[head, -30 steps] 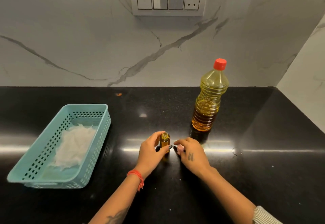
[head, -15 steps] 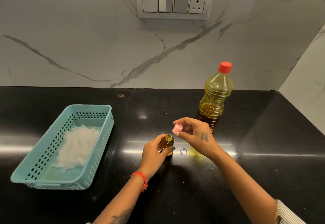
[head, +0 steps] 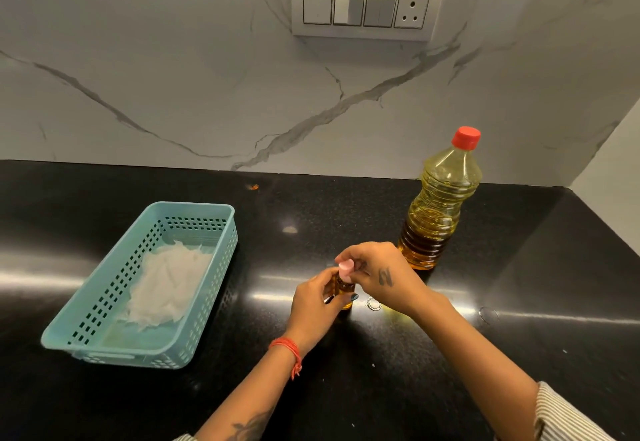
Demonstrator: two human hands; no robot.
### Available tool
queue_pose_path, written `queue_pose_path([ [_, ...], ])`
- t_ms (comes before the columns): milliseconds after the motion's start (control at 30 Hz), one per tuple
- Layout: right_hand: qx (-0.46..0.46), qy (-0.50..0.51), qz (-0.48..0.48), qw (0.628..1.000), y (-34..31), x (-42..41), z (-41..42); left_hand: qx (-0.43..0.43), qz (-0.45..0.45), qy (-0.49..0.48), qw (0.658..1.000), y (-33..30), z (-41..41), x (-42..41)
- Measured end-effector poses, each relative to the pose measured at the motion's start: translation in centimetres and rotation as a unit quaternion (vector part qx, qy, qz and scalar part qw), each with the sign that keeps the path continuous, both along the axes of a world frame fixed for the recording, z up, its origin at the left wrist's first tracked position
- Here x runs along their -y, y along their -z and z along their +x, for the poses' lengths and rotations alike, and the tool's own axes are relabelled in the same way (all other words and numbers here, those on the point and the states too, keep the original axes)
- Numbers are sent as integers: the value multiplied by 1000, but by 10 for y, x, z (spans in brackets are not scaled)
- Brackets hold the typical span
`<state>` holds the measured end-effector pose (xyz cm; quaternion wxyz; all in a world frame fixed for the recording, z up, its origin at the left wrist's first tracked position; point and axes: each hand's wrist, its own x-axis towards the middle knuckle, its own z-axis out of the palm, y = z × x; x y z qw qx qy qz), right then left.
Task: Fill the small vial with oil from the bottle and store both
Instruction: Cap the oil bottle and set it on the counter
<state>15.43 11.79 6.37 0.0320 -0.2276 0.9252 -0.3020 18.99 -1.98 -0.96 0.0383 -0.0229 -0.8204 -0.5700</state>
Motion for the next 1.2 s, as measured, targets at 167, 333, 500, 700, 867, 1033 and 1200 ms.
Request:
queue_pose_path([
  [167, -38, -6, 43, 998, -2, 1, 2, -5, -7, 6, 1000, 0, 0, 0],
  [333, -42, -18, 44, 998, -3, 0, 4, -3, -12, 9, 1000, 1, 0, 0],
  [500, -60, -18, 81, 995, -7, 3, 3, -6, -15, 9, 1000, 1, 0, 1],
  [700, -9, -13, 57, 998, -3, -2, 2, -4, -5, 9, 1000, 2, -1, 1],
  [867, -1, -84, 94, 992, -13, -2, 1, 1, -3, 3, 1000, 4, -1, 1],
  [1033, -53, -104, 133, 984, -13, 3, -1, 0, -9, 2, 1000, 4, -2, 1],
  [1200, -92, -64, 175, 978, -14, 8, 2, -7, -21, 8, 1000, 1, -1, 1],
])
